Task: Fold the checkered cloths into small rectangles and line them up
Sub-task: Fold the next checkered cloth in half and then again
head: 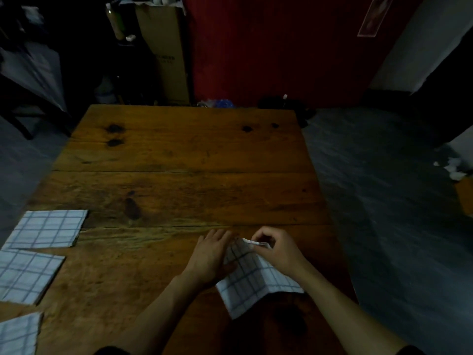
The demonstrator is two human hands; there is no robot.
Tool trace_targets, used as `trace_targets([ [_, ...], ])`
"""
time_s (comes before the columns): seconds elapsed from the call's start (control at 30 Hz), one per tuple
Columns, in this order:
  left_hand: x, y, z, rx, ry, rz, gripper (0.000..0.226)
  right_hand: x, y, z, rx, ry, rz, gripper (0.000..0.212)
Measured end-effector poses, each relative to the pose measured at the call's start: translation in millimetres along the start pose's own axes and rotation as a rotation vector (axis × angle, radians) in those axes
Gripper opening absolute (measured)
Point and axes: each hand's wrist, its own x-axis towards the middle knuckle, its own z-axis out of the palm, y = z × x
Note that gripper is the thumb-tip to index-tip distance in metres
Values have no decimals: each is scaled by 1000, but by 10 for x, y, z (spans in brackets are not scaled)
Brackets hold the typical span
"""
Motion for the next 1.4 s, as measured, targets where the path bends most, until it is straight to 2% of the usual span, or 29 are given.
trace_targets([
  [0.07,39,62,-91,-60,68,20,62,-15,-143,-20,-36,-12,-87,6],
  [0.13,73,99,-175,-109,135,108,47,-41,-268,-36,-73,-9,-159,6],
  [0.3,104,166,-366,-102,216,239,21,-119,-414,-74,-119,43,-204,6],
  [0.4,109,169,-418,-140,221,238,20,-155,-332,-144,-183,15,-124,14],
  [0.5,89,115,-433,-272,238,166,12,-239,-122,-212,-329,-37,51,23],
  [0.63,26,27,-448,-445,245,72,17,-366,87,-184,-293,51,136,5],
  [0.73,14,19,-498,-513,211,-2,13,-349,53,-183,-246,140,95,11],
  [0.93,-14,-54,-609,-661,214,-117,11,-243,-196,-273,-62,240,43,8],
  [1.1,-60,-72,-652,-807,218,-62,15,-253,-341,-335,74,301,0,8],
  [1.23,-64,-79,-685,-823,195,-45,21,-195,-390,-367,100,293,9,7],
  [1.4,-33,-12,-795,-845,243,-16,23,-124,-453,-443,121,286,22,13],
])
